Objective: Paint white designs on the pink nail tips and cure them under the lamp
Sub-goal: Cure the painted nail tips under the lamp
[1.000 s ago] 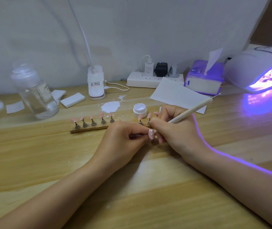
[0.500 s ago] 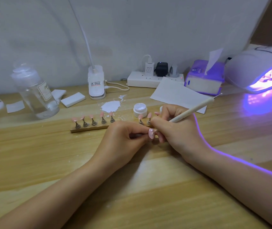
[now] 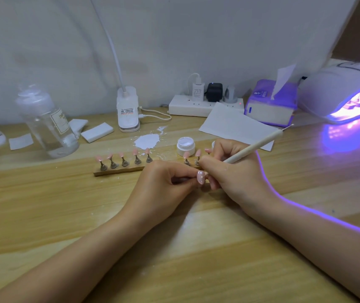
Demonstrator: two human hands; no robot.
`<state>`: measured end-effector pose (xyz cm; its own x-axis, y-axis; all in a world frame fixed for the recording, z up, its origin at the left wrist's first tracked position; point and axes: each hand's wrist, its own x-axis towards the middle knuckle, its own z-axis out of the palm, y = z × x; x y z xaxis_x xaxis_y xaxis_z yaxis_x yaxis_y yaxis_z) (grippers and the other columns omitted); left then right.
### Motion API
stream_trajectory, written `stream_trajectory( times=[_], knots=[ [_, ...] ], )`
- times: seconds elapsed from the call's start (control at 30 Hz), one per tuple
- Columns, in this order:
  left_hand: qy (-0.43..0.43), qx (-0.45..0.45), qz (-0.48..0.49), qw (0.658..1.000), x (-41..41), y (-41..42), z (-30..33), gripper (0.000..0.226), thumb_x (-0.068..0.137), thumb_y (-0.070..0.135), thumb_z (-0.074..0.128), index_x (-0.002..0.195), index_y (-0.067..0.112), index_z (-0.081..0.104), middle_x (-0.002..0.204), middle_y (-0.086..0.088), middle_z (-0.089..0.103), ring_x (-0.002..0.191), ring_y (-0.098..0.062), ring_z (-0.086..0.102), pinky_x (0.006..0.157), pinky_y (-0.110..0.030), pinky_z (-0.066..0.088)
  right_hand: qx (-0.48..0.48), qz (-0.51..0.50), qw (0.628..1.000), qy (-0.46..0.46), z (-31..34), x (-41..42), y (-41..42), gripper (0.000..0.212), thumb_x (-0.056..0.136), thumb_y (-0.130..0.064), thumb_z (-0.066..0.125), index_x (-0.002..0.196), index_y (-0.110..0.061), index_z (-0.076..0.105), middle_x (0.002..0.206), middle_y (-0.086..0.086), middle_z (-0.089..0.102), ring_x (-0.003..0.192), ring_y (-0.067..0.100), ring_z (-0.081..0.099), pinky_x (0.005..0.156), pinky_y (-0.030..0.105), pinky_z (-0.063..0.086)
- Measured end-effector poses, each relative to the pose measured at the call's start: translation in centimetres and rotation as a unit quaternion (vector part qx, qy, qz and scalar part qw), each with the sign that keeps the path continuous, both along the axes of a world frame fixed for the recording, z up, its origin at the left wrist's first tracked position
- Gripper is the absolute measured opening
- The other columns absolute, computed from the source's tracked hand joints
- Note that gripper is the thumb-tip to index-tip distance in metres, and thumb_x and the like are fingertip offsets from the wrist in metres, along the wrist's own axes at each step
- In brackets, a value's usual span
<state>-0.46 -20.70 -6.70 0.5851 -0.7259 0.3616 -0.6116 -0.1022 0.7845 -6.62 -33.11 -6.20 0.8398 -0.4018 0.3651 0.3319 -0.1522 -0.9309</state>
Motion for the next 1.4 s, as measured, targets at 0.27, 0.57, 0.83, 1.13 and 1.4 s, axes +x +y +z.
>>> stream_trajectory(
  times=[0.27,0.57,0.83,1.13,1.4],
  knots=[
    [-0.003,0.001,0.003,1.0,-0.02,-0.01,0.08,0.021,0.079,0.003,0.067,0.08,0.023,0.074,0.077,0.01,0.072,0.077,0.008,0.062,0.08,-0.023,0.053,0.01,-0.001,1.0,-0.004,0.01,0.06,0.04,0.037,0.072,0.013,0.051,0.046,-0.008,0.035,0.03,-0.002,0.044,0.033,0.001,0.045,0.058,0.005,0.045],
    [0.0,0.008,0.003,1.0,0.01,-0.02,0.02,0.017,0.08,0.003,0.066,0.082,0.016,0.076,0.078,0.006,0.073,0.078,0.005,0.062,0.081,-0.027,0.053,0.012,0.004,1.0,-0.006,0.08,-0.01,0.07,0.037,0.071,0.016,0.049,0.046,-0.008,0.035,0.03,-0.002,0.043,0.033,0.002,0.046,0.057,0.004,0.045],
    [0.001,0.007,0.005,1.0,0.05,-0.01,-0.05,0.017,0.08,0.002,0.067,0.082,0.017,0.076,0.078,0.007,0.073,0.078,0.005,0.062,0.081,-0.026,0.053,0.012,0.004,1.0,-0.005,0.14,0.02,0.08,0.037,0.071,0.016,0.049,0.046,-0.008,0.035,0.03,-0.001,0.043,0.034,0.002,0.046,0.057,0.004,0.045],
    [0.002,0.004,0.007,1.0,0.08,-0.04,-0.06,0.02,0.079,0.001,0.067,0.082,0.019,0.076,0.078,0.008,0.073,0.079,0.006,0.063,0.082,-0.025,0.053,0.015,-0.001,1.0,0.001,0.1,0.02,0.07,0.039,0.075,0.014,0.052,0.048,-0.008,0.036,0.03,-0.002,0.043,0.031,0.001,0.044,0.056,0.003,0.045],
    [0.002,0.002,0.008,1.0,0.05,-0.02,-0.04,0.022,0.079,0.001,0.067,0.081,0.02,0.075,0.077,0.01,0.073,0.078,0.01,0.061,0.08,-0.019,0.052,0.016,-0.008,1.0,0.004,0.12,0.0,0.07,0.039,0.075,0.014,0.053,0.048,-0.008,0.035,0.03,-0.001,0.043,0.031,0.0,0.045,0.055,0.003,0.045]
  ],
)
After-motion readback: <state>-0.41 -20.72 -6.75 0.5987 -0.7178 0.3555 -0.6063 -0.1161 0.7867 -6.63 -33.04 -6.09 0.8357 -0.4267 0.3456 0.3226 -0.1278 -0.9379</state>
